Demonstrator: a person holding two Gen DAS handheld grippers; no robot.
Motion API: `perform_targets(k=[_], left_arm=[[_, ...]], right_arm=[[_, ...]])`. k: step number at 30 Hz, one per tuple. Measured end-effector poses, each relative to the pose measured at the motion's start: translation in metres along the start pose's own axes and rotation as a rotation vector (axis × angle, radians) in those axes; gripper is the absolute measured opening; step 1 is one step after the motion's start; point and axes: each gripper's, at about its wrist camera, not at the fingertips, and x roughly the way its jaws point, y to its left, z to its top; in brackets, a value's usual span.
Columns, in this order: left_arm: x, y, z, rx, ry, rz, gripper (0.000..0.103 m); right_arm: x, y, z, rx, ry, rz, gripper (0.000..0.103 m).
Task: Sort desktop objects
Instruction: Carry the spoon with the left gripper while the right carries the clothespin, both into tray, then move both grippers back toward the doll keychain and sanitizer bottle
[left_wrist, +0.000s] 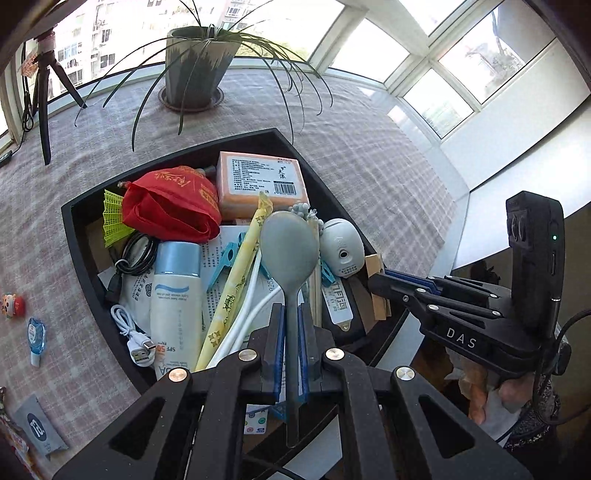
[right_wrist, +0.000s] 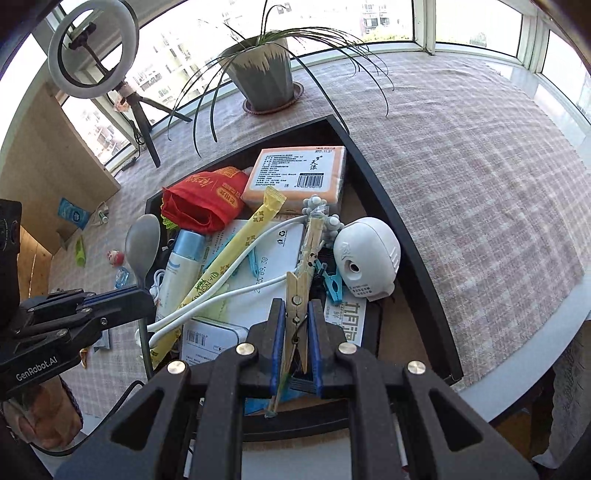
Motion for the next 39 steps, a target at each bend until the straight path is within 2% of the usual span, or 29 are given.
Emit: perform_targets(k=[1, 2, 4, 5, 6, 12, 21, 28, 34, 39], left_arm=[[0.002, -0.002, 0.002, 0.001, -0.007, 0.002, 0.013], [0.004, -0.003, 0.004, -0.001, -0.001, 0.003, 0.033], [0.003, -0.005, 0.005, -0.004, -0.015, 0.005, 0.049], [0.002, -0.006, 0.005, 0.003, -0.028, 0.018, 0.049], [0.001, -0.007, 0.004, 0.015, -0.033, 0.03, 0.049], [-0.005, 0.003, 0.0, 0.011, -0.021, 0.062, 0.049], [-0.038, 0.052, -0.013, -0.056, -0.033, 0.127, 0.049], [-0.079, 0.117, -0.027, -0.069, -0.048, 0.211, 0.049], [-0.101, 0.196, -0.037, -0.062, -0.003, 0.331, 0.05], [-0.103, 0.248, -0.036, -0.045, 0.046, 0.359, 0.05]], right_arm=[[0.0, -0.002, 0.0, 0.0, -0.002, -0.001, 0.013], [0.0, -0.003, 0.001, 0.002, -0.001, 0.0, 0.016], [0.001, -0.008, 0.002, 0.025, 0.02, -0.009, 0.03], [0.0, -0.01, 0.002, 0.038, 0.016, -0.007, 0.038], [-0.002, -0.012, 0.003, 0.042, 0.009, -0.004, 0.041], [-0.005, -0.005, 0.007, 0.035, -0.007, 0.002, 0.043], [0.004, 0.045, 0.012, -0.044, 0.003, 0.056, 0.043], [0.012, 0.109, 0.017, -0.127, 0.018, 0.131, 0.043], [0.029, 0.171, 0.007, -0.18, 0.054, 0.173, 0.043], [0.054, 0.218, -0.003, -0.185, 0.094, 0.171, 0.043]])
